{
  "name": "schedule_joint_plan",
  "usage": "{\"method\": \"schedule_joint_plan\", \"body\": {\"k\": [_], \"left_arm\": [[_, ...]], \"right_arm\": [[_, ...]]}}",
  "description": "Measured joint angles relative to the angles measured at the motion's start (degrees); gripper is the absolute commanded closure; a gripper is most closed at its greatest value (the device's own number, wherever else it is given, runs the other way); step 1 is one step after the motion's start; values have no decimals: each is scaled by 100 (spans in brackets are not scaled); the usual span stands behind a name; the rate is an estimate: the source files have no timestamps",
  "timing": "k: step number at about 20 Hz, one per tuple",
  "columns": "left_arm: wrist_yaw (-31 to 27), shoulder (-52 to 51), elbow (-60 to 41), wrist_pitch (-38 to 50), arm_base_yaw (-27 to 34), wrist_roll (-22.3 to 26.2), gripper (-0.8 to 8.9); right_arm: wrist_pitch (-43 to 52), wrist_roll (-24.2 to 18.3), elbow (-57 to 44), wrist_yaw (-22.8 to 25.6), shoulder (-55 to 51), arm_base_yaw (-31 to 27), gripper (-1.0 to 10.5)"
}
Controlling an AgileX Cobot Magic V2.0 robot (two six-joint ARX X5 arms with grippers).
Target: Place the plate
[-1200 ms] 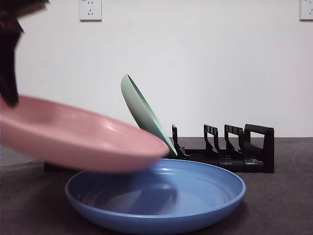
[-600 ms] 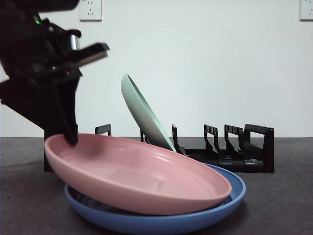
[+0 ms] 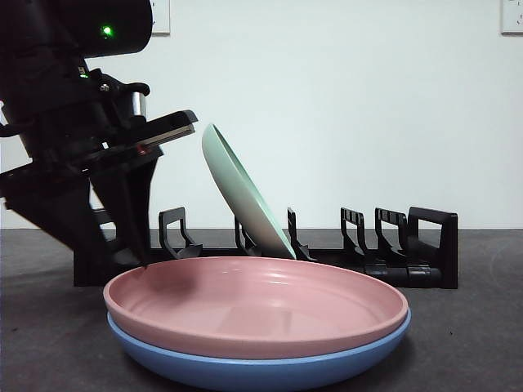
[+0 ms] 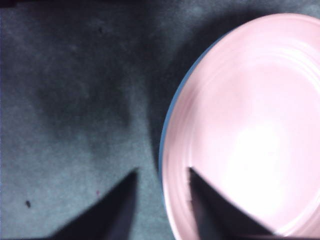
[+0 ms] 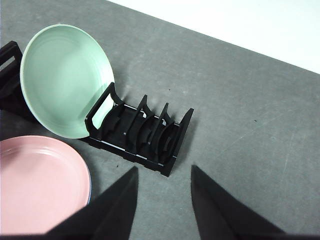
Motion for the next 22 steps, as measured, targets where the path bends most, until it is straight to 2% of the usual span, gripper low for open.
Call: {"method": "schedule_joint_plan", "body": {"k": [4,8,11,14,18,22], "left_arm": [[0,-417,2,-483,92,81,558],[-55,-1620,184,-835,417,374,559],[-490,-2640,282,-1172,787,658,564],[-1106,-3515,297,-1650,1060,1104,563],[-1115,-4188,302,-2118,1202,1292,563],[-1117,-4321,302,-2155,1202,1292,563]], "right_arm": [[0,39,0,-66,2,0,776],[11,157,0,-525,199,-20,776],[280,199,0,-1010,623,-238,776],[835,197,0,-1823,1147,-612,755],[1845,190,70,-3405,1919,-1189,735],[2004,179,981,-4673,3316,-1740,732]]}}
